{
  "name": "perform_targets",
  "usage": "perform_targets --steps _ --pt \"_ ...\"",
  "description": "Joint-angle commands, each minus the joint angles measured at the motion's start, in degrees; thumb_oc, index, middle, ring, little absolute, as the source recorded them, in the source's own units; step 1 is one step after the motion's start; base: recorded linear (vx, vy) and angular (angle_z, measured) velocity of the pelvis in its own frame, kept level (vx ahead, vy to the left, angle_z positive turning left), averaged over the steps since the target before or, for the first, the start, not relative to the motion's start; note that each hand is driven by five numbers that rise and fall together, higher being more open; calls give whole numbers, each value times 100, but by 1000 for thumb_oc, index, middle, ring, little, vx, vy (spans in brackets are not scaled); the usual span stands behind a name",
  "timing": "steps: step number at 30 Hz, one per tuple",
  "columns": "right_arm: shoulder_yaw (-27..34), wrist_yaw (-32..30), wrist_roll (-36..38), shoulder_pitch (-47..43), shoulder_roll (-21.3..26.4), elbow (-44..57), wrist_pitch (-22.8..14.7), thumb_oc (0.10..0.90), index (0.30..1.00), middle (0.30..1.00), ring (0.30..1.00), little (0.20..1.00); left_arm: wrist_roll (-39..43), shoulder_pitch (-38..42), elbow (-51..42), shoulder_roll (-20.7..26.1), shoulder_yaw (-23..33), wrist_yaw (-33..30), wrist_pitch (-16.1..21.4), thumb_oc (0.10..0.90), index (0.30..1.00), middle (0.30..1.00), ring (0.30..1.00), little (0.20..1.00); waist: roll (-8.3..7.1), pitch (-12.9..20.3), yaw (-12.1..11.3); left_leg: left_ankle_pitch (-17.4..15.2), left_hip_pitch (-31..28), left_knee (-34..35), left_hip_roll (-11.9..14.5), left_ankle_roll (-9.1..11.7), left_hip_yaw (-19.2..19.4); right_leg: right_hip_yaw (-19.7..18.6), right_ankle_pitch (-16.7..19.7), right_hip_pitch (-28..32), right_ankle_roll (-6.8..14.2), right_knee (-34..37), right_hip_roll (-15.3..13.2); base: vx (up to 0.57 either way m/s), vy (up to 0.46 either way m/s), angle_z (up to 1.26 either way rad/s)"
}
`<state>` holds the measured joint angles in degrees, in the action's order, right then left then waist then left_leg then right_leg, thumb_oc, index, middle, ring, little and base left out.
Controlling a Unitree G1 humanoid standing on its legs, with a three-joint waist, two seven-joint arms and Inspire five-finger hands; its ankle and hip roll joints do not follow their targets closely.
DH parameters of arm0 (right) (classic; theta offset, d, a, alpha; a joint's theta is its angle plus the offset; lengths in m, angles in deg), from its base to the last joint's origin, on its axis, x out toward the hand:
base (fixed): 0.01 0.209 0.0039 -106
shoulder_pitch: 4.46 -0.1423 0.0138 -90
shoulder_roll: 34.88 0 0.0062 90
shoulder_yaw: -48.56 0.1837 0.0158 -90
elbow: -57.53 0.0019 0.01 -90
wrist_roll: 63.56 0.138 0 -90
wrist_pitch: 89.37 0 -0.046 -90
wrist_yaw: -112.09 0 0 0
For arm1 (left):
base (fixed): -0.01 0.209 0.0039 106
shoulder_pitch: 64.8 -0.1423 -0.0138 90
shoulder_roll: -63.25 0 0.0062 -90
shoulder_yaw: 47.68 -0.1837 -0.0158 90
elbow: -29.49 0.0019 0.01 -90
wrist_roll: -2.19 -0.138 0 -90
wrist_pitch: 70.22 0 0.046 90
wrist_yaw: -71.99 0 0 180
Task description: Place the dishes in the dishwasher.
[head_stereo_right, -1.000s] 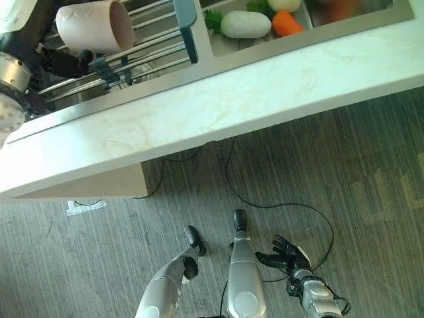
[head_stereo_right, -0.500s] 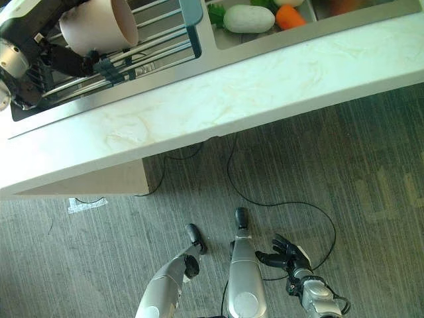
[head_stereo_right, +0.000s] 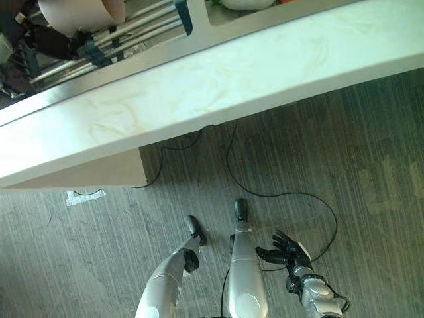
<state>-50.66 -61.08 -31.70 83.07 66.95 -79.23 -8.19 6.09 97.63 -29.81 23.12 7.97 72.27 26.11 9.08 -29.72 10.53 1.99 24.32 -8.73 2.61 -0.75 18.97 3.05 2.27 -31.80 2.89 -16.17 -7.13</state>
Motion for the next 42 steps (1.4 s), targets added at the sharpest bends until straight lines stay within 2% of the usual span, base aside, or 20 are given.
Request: perform_targets --steps 1,8,9,10,20,23,27,29,30,34,35,42 --pt "313 -25 159 545 462 298 -201 800 900 900 900 900 -50 6 62 66 10 124 154 800 900 900 900 900 387 -8 169 -869 365 -846 -111 160 -373 172 -831 86 267 -102 41 8 52 -14" --pt "347 20 142 574 492 355 -205 800 900 900 900 900 -60 60 150 36 -92 228 168 800 900 900 900 900 448 -8 195 -841 461 -846 -104 169 -357 114 -800 -29 281 -102 38 -1 13 -5" --pt "339 19 129 584 484 353 -221 800 900 900 900 900 -93 71 162 31 -110 254 180 464 396 396 396 396 452 -8 198 -840 463 -846 -100 172 -353 115 -796 -34 285 -102 35 0 0 0" --pt "341 22 120 583 479 353 -227 800 900 900 900 900 -110 81 159 25 -134 241 171 400 300 300 300 300 452 -8 204 -844 463 -846 -100 169 -348 112 -791 -40 287 -102 37 0 0 0" --pt "315 -36 91 584 446 317 -247 800 900 900 900 900 155 130 101 128 -123 60 208 400 300 300 300 300 442 -8 190 -849 407 -846 -72 186 -304 169 -783 19 307 -102 5 -39 7 0" --pt "289 -35 67 575 387 263 -274 800 900 900 900 900 470 149 81 125 -13 -328 386 400 300 300 300 300 405 -8 187 -874 331 -846 -80 184 -325 194 -801 112 305 -102 12 -65 -7 3" --pt "217 -138 -4 581 232 193 -295 800 900 900 900 900 453 70 -132 244 294 -1032 655 400 300 300 300 300 304 -8 185 -952 25 -846 -85 180 -358 274 -867 455 315 -102 5 -75 -15 5" --pt "207 -188 -41 568 167 155 -273 800 900 900 900 900 290 -38 -251 325 484 -1285 767 400 300 300 300 300 252 -8 169 -1000 -159 -846 -92 175 -369 342 -911 661 318 -102 -11 -112 -28 7" --pt "199 -204 -56 526 153 130 -271 800 900 900 900 900 232 -73 -269 385 566 -1347 815 400 300 300 300 300 253 -8 161 -925 -133 -846 -47 136 -309 402 -809 631 266 -102 6 -139 -27 11" --pt "220 -268 -108 497 -4 -77 -253 800 900 900 900 900 33 -377 -484 558 927 -1604 941 400 300 300 300 300 128 -7 138 -1042 -631 -846 -24 139 -273 564 -944 1180 252 -102 13 -71 -26 16" --pt "236 -268 -116 516 -41 -144 -249 800 900 900 900 900 40 -443 -531 581 976 -1682 957 400 300 300 300 300 99 55 123 -1160 -795 -846 -56 182 -330 562 -1087 1365 295 -102 4 21 -24 19" --pt "252 -232 -123 689 -362 -617 -253 800 900 900 900 900 -185 -1020 -923 840 1612 -2448 1170 400 300 300 300 300 -72 742 -111 -1360 -1384 -846 -105 158 -363 818 -1384 2050 226 -102 10 6 -62 24"
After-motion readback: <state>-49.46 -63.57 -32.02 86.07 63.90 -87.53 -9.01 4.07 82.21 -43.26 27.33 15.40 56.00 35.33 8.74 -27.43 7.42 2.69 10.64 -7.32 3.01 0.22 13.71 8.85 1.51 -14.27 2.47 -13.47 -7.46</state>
